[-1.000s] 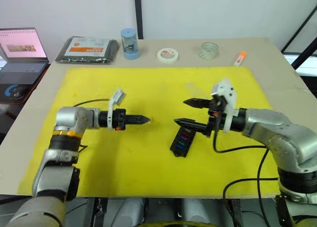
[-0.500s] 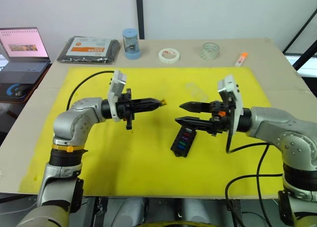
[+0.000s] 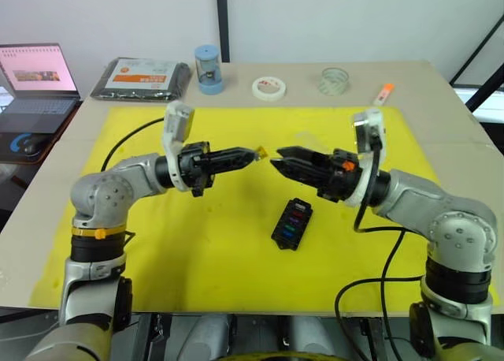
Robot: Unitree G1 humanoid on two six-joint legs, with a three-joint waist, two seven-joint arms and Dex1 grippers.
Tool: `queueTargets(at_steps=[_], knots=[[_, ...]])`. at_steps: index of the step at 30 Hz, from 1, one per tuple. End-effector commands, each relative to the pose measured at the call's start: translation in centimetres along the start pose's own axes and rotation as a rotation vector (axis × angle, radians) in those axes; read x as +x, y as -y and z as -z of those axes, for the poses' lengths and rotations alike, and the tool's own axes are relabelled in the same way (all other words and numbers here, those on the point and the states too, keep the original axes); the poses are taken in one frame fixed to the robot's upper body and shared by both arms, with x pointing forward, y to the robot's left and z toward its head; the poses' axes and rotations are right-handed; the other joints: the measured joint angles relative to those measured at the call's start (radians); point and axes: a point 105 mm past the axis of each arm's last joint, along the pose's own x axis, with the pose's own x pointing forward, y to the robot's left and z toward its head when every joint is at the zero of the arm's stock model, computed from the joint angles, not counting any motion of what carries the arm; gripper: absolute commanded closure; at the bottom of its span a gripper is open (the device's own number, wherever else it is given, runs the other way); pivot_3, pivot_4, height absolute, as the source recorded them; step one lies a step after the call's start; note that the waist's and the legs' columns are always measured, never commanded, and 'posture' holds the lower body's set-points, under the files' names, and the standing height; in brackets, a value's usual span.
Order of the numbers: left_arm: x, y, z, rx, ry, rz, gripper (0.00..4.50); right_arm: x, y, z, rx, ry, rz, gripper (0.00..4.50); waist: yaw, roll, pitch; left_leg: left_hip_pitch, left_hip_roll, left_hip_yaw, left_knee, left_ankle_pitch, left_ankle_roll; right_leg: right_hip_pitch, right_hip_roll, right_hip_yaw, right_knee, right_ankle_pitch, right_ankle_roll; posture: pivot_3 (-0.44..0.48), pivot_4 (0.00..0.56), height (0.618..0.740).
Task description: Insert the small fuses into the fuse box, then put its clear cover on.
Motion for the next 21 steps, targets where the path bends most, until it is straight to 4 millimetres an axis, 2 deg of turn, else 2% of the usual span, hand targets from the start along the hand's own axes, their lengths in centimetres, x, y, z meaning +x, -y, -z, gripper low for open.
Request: queueTargets(at_steps=[1, 16, 19, 21], knots=[[0.3, 1.0, -1.6, 0.020, 0.041, 0.034, 4.50, 0.0, -0.8, -1.4, 0.006, 0.060, -0.018, 2.31, 0.000, 0.000, 0.000, 0.000, 0.000, 0.000, 0.000, 0.000, 0.000, 0.000, 0.000, 0.000, 0.000, 0.000, 0.000, 0.000, 0.150, 0.740], [1.1, 1.5, -2.1, 0.001, 0.068, 0.054, 4.50, 0.9, -1.5, -1.8, 0.081, 0.108, -0.028, 2.31, -0.002, 0.000, 0.000, 0.000, 0.000, 0.000, 0.000, 0.000, 0.000, 0.000, 0.001, 0.000, 0.000, 0.000, 0.000, 0.000, 0.150, 0.740], [1.2, 1.5, -2.1, -0.003, 0.072, 0.055, 4.50, 0.9, -1.6, -1.6, 0.079, 0.099, -0.029, 2.91, -0.002, 0.000, 0.000, 0.000, 0.000, 0.000, 0.000, 0.000, 0.000, 0.000, 0.001, 0.000, 0.000, 0.000, 0.000, 0.000, 0.150, 0.740], [1.3, 1.5, -2.0, -0.007, 0.074, 0.058, 4.50, 1.0, -1.7, -1.6, 0.081, 0.100, -0.031, 3.60, -0.003, 0.000, 0.000, 0.000, 0.000, 0.000, 0.000, 0.000, 0.000, 0.000, 0.001, 0.000, 0.000, 0.000, 0.000, 0.000, 0.150, 0.740]])
